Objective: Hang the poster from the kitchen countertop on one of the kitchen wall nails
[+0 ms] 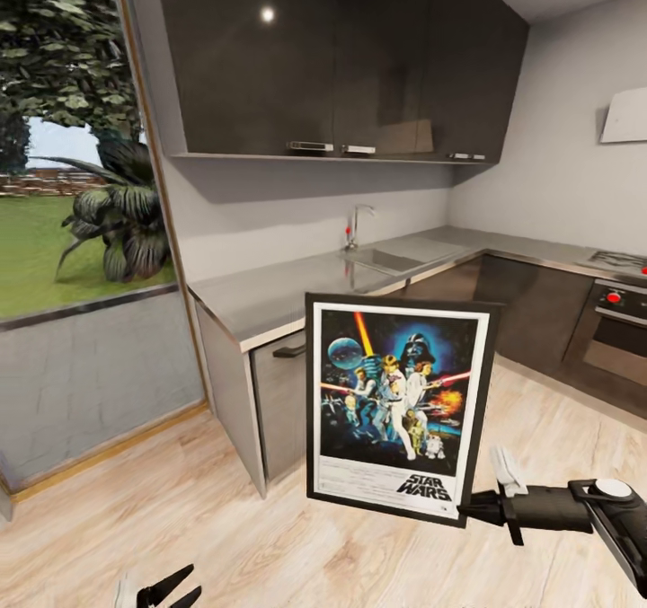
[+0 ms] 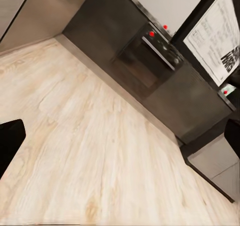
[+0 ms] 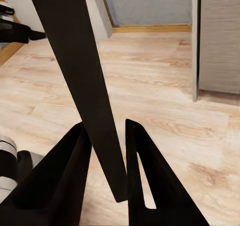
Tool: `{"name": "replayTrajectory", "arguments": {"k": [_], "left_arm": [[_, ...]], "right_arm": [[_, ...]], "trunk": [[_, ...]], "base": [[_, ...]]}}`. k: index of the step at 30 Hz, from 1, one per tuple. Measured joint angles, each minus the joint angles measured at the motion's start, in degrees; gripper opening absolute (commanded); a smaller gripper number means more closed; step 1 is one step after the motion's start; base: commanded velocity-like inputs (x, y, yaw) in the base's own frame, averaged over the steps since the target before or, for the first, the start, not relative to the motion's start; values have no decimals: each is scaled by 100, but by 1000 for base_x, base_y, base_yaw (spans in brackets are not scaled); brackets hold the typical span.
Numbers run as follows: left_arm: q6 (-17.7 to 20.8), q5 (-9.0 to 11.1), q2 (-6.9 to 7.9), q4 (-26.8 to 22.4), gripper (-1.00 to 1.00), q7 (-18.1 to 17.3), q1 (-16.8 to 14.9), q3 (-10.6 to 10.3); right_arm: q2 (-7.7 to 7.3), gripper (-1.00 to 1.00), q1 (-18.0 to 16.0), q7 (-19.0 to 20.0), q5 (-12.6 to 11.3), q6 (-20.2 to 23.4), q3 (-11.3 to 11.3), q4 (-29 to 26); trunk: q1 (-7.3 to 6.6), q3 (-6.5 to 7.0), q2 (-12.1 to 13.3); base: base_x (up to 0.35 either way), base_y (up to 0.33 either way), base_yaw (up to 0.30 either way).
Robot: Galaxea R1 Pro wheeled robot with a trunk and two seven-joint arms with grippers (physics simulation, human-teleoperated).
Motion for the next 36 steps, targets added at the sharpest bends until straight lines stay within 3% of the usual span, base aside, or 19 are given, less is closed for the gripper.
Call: {"name": "replayTrajectory", "arguments": {"k": [3, 4, 19, 36], "left_arm": [[-7, 0, -9, 0, 100, -96, 13, 4], [-6, 1, -11, 3, 100, -214, 16, 2], [-14, 1, -12, -2, 100, -219, 22, 6], [-8, 1, -12, -2, 100, -219, 22, 6]], "right_arm": [[4, -100, -9, 83, -6, 27, -4, -98], [6, -100, -12, 453, -8, 30, -5, -278], [8, -100, -16, 465, -9, 42, -5, -295], [8, -100, -16, 465, -9, 42, 0, -304]], "trunk": [[0, 0, 0], [0, 0, 0], [-3, 0, 0], [-3, 0, 0]], "base": [[-325, 0, 71], [-334, 0, 30], [-86, 6, 237], [-129, 106, 192]]}}
